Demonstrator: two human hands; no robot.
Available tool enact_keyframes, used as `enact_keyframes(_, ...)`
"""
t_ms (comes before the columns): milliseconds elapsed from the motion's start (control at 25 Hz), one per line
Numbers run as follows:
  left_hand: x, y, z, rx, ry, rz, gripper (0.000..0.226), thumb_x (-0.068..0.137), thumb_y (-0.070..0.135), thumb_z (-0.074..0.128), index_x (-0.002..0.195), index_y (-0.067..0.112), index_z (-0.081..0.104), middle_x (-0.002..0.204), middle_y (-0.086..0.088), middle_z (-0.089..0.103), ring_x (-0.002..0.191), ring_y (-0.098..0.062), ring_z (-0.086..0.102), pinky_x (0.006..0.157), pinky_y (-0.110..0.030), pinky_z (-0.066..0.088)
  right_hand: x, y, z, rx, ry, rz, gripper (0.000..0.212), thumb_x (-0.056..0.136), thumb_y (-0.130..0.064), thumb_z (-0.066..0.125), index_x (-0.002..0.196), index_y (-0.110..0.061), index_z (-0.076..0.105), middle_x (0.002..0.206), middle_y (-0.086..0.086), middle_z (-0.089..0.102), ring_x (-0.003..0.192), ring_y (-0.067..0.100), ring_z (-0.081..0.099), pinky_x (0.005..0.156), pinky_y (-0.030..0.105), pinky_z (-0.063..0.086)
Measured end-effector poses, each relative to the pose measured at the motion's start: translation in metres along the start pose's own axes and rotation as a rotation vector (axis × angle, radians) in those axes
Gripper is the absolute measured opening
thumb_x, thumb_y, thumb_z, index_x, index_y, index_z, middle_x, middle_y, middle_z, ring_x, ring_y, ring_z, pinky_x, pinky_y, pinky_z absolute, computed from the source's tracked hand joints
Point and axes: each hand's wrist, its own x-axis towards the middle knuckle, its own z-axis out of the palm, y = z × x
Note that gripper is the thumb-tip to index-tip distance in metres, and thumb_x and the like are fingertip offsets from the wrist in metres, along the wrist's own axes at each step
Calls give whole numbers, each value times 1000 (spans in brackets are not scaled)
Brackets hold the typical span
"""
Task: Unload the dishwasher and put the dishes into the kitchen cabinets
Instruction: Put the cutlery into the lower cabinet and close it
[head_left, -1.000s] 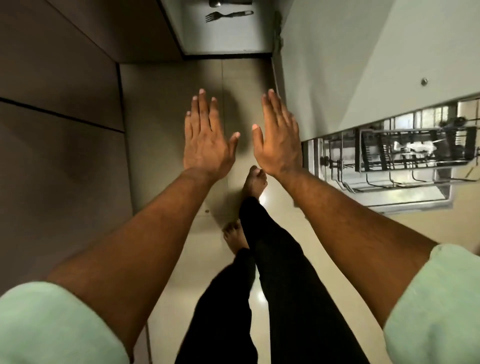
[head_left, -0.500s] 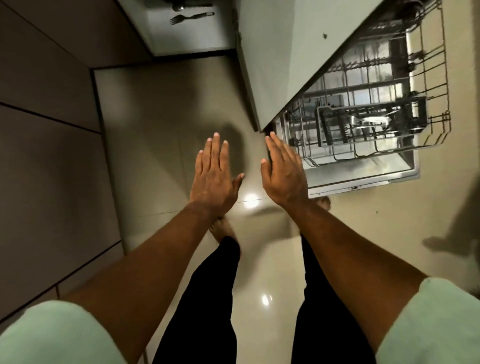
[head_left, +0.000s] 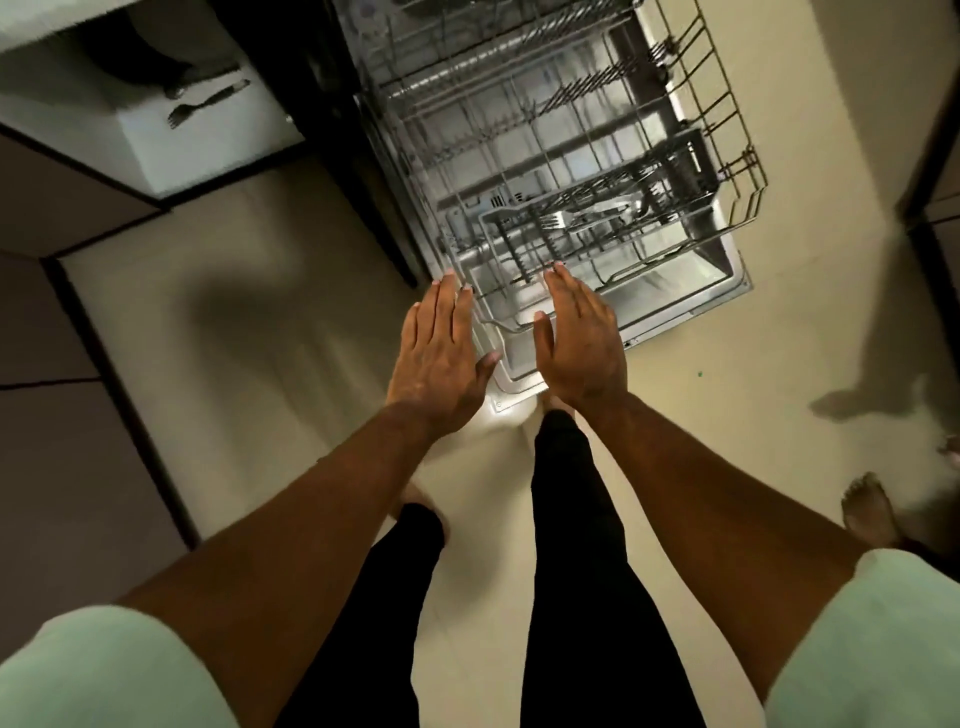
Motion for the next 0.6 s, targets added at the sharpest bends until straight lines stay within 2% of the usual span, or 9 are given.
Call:
enact_keyframes(200,72,37,9,16,-34,5,79,97,58,33,154,11,4,162,-9,-8,149,-26,-3,118,-41,0,45,64,-16,32,-48,33,58,98,-38,38,150,-13,33,156,7,34,144,22,31,118,43,25)
enact_keyframes(280,99,47,14,35,-39,8,73,97,53,36,152,9,15,161,-11,8,147,-28,9,118,-44,8,66,86,-19,5,-77,22,58,99,-35,39,151,-13,30,158,7,30,145,22,28,119,44,24)
enact_keyframes(400,148,65,25,104,-73,33,50,97,39,40,140,15,37,146,-7,38,133,-25,33,110,-43,23,105,125,-20,-30,-133,64,59,98,-17,43,153,-12,23,161,7,22,148,23,21,120,47,21)
enact_keyframes(480,187,71,37,121,-108,37,44,96,34,43,137,17,39,141,-4,42,127,-25,38,105,-42,28,138,150,-18,-53,-174,76,62,96,-8,45,153,-13,22,161,7,21,148,24,20,120,47,19)
enact_keyframes(600,236,75,58,102,-131,23,43,95,31,46,136,18,41,139,-4,44,126,-25,39,103,-41,33,183,182,-9,-106,-276,-18,64,93,-4,47,152,-15,25,159,7,28,146,26,27,120,46,20)
